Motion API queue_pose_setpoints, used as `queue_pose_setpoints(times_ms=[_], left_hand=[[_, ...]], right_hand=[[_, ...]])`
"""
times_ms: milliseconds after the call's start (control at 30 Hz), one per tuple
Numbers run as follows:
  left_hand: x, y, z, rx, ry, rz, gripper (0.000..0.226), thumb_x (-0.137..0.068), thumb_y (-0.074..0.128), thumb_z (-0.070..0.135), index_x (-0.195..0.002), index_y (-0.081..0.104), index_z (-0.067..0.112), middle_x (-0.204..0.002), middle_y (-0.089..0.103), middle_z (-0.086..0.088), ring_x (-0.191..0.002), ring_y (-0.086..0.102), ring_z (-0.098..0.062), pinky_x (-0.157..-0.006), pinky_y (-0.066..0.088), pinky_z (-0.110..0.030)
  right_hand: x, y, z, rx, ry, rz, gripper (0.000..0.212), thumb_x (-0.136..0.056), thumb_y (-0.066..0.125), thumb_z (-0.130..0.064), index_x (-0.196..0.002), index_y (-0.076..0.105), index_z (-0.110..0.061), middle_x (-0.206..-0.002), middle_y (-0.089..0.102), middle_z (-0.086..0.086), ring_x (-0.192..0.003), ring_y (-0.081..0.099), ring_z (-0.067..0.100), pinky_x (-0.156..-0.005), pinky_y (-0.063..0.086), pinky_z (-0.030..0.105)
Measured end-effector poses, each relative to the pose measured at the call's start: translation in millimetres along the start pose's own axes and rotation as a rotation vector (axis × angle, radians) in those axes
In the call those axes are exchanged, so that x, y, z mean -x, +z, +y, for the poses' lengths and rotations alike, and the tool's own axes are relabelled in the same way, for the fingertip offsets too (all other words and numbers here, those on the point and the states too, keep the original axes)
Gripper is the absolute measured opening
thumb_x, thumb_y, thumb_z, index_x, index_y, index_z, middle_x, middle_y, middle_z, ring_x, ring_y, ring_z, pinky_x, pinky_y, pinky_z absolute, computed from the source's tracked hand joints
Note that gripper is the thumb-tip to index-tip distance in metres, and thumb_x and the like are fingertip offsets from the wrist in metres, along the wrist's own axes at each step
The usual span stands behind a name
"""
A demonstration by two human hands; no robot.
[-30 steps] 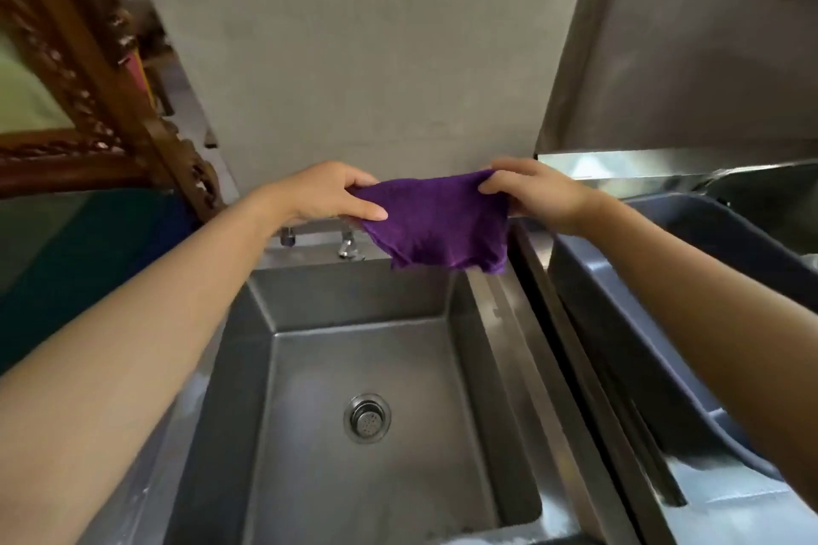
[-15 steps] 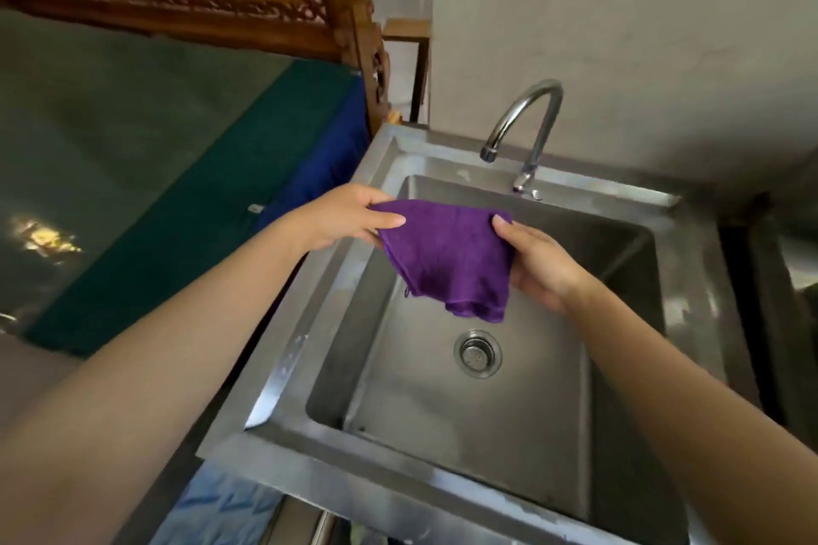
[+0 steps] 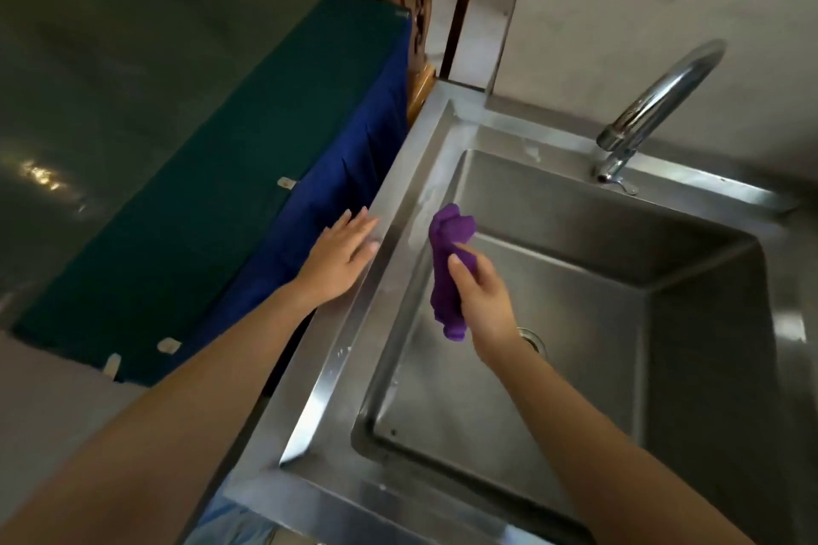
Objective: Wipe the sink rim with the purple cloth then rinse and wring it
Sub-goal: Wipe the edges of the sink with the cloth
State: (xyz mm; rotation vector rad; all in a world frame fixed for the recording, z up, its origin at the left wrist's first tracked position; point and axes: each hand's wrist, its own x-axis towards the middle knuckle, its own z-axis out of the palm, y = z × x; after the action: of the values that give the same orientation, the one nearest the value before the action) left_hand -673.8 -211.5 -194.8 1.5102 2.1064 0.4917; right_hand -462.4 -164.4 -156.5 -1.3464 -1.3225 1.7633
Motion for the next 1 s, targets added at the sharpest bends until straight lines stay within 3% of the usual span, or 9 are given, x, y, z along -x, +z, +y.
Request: queue_pose_setpoints(times_ms=[100,167,300,433,500,600,767,900,1000], left_hand=[[-3.9,19.6,-12.9,-0.095,-0.007,-0.058,0.054,-0.099,0.021,0.040,-0.148,0.010,0.021,-0.158,-0.002,0.003,-0.145,-0.004,-0.013,-0.118,0.001,-0.041],[-2.9,26.9,-16.8,-0.089,0.015,-0.035,0.060,-0.096,0.013,0.050,-0.148,0.005,0.021,-0.158,-0.008,0.005,-0.144,-0.009,-0.009,-0.119,-0.003,-0.037],[-1.0,29.8,-19.2,-0.181,0.056,0.005,0.078,-0.084,-0.005,0.063,-0.148,0.002,0.019,-0.158,-0.008,0.003,-0.143,-0.013,-0.009,-0.117,-0.007,-0.032],[-0.8,31.1,-21.4,-0.264,0.095,0.028,0.082,-0.083,-0.013,0.064,-0.147,0.002,0.016,-0.158,-0.004,-0.001,-0.144,-0.010,-0.013,-0.117,-0.004,-0.033],[-0.9,30.9,-20.6,-0.284,0.105,0.039,0.082,-0.083,-0.014,0.063,-0.147,0.003,0.015,-0.158,-0.003,-0.003,-0.144,-0.008,-0.015,-0.118,-0.003,-0.034],[-2.1,31.5,-21.0,-0.294,0.112,0.040,0.079,-0.084,-0.016,0.062,-0.146,-0.001,0.015,-0.157,-0.005,-0.003,-0.144,-0.009,-0.016,-0.118,-0.001,-0.035],[-2.6,33.3,-22.3,-0.263,0.106,0.029,0.075,-0.082,-0.018,0.062,-0.143,-0.008,0.020,-0.156,-0.010,0.001,-0.144,-0.014,-0.013,-0.117,-0.005,-0.031],[-3.0,34.1,-23.9,-0.215,0.107,0.032,0.074,-0.083,-0.014,0.063,-0.144,-0.006,0.021,-0.157,-0.010,0.003,-0.143,-0.015,-0.009,-0.118,-0.005,-0.031],[-2.7,32.9,-22.5,-0.146,0.089,0.035,0.074,-0.082,-0.014,0.065,-0.144,-0.004,0.025,-0.157,-0.007,0.007,-0.142,-0.017,-0.004,-0.117,-0.007,-0.029]], right_hand=[[-11.1,36.5,28.5,0.240,-0.042,-0.114,0.034,-0.098,0.042,-0.026,-0.128,0.054,-0.017,-0.119,0.057,-0.003,-0.110,0.049,0.011,-0.102,0.035,0.023],[-19.7,50.6,52.5,0.508,-0.199,-0.150,0.034,-0.099,0.038,-0.026,-0.125,0.059,-0.017,-0.130,0.055,-0.002,-0.118,0.043,0.015,-0.109,0.031,0.026],[-46.1,48.0,75.0,1.000,-0.527,-0.035,0.037,-0.088,0.039,-0.034,-0.121,0.054,-0.030,-0.123,0.056,-0.004,-0.105,0.045,0.024,-0.092,0.045,0.039],[-90.1,49.0,66.9,1.064,-0.458,-0.037,0.059,-0.086,0.041,-0.041,-0.142,0.035,-0.021,-0.141,0.042,0.009,-0.137,0.026,0.036,-0.113,0.025,0.049],[-115.8,51.4,57.5,1.088,-0.412,-0.053,0.061,-0.092,0.039,-0.034,-0.147,0.020,-0.014,-0.155,0.018,0.014,-0.145,0.005,0.036,-0.119,0.011,0.045],[-153.0,50.9,39.7,1.075,-0.360,-0.067,0.060,-0.098,0.035,-0.024,-0.148,0.006,-0.009,-0.157,-0.009,0.015,-0.144,-0.010,0.034,-0.120,0.000,0.039],[-168.4,58.0,29.2,0.823,-0.284,-0.071,0.058,-0.099,0.031,-0.017,-0.149,0.001,-0.011,-0.156,-0.019,0.009,-0.144,-0.017,0.030,-0.118,-0.003,0.036],[-133.8,63.4,57.2,0.720,-0.363,-0.075,0.062,-0.096,0.037,-0.020,-0.148,0.006,-0.011,-0.156,-0.017,0.009,-0.144,-0.015,0.029,-0.120,0.001,0.043],[-109.9,63.7,73.7,0.648,-0.397,-0.093,0.063,-0.096,0.041,-0.020,-0.149,0.007,-0.015,-0.153,-0.019,-0.004,-0.145,-0.015,0.022,-0.120,0.003,0.040]])
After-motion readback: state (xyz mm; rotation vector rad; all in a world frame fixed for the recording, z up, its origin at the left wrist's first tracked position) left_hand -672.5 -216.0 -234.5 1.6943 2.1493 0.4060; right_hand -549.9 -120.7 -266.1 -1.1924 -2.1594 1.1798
